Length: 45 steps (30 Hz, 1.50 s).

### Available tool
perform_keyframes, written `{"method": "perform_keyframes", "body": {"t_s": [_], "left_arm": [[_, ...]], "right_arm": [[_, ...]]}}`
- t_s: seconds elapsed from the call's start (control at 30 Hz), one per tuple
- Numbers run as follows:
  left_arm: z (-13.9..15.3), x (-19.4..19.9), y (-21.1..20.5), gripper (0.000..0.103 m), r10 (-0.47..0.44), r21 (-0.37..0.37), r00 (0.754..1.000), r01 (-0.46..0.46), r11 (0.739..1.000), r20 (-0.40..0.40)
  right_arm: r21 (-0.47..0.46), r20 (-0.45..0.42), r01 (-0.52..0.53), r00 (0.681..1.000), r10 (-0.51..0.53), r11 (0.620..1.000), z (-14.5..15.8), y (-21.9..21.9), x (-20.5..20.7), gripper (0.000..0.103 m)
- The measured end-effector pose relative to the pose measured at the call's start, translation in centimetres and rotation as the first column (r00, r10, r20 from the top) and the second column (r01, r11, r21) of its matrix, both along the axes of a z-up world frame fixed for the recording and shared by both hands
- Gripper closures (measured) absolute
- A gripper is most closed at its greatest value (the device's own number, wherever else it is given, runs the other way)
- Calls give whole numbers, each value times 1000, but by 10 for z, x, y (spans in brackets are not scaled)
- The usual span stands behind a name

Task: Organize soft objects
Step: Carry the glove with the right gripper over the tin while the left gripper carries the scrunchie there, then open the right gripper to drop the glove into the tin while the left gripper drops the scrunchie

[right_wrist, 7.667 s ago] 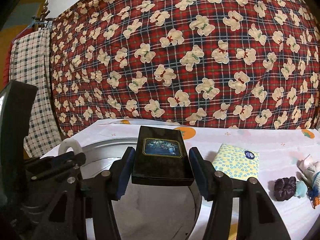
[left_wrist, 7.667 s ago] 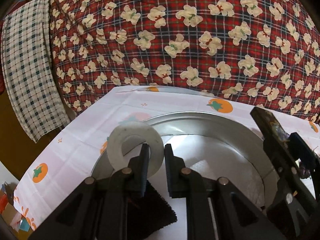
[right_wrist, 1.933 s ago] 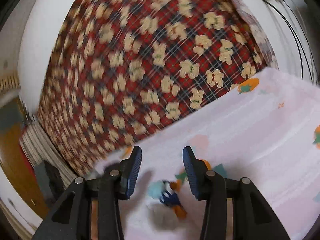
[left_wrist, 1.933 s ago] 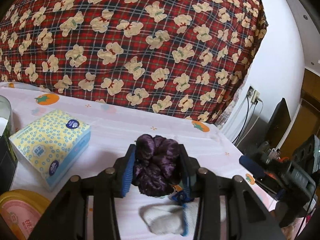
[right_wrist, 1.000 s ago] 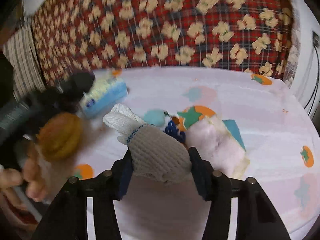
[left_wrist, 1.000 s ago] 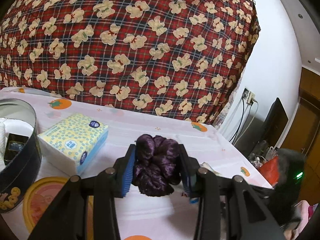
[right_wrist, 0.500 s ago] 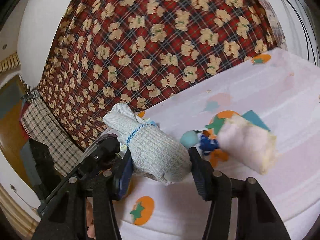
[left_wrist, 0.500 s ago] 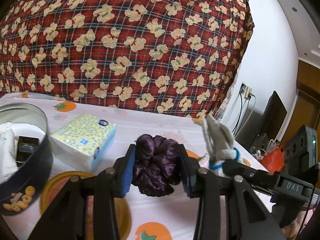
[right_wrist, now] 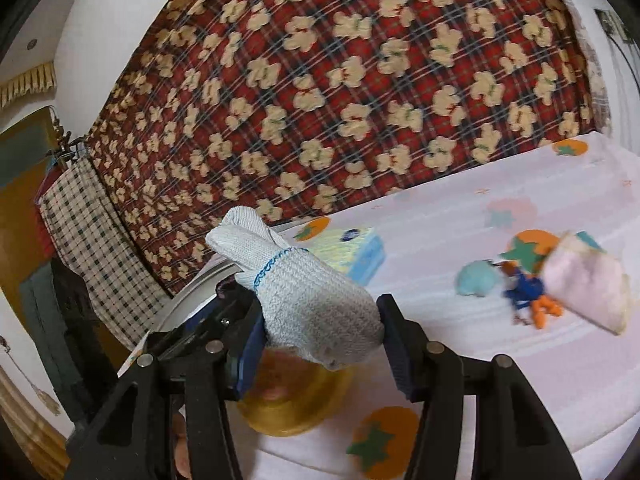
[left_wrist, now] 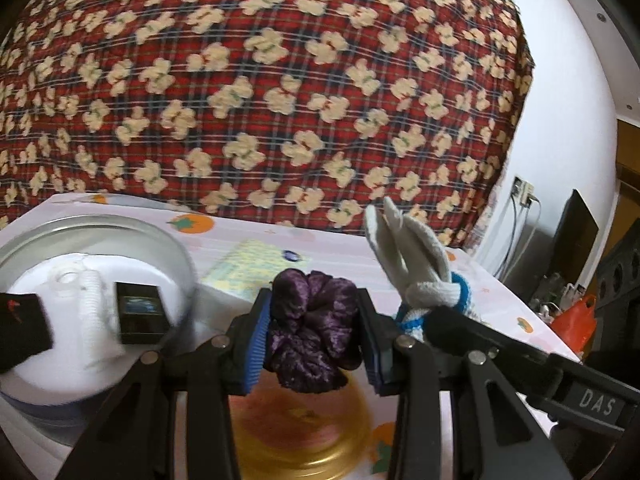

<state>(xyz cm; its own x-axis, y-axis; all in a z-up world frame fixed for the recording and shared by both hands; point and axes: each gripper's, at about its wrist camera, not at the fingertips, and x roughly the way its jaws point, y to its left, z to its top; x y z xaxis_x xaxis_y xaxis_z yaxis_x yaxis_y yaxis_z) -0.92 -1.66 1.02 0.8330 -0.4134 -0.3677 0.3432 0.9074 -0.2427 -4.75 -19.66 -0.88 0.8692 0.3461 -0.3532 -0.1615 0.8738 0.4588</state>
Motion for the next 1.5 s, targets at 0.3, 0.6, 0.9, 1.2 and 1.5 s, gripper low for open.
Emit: {"method": "perform_keyframes", "body": {"t_s": [0.3,0.6,0.9,1.2,1.5], "left_arm": [[3,1,56,63,88,-5,996,-88,996,2],[6,5,130,63,231,-19,973,-231,973,4],[2,17,197,63,380,-33,925,-380,924,-21],[-5,38,212,63,421,2,905,-422,907,-54],[-11,69,201,63,433,90,895,-425,901,-110]], "right_arm": [[-22,34,-66,997,67,998,14,59,5,46],[-63,76,-125,989,130,990,28,115,16,47],[-80,112,-78,990,87,994,40,147,39,47],[-78,82,-25,996,31,997,34,172,80,46],[-125,-7,-16,1000,16,992,21,198,119,46]]}}
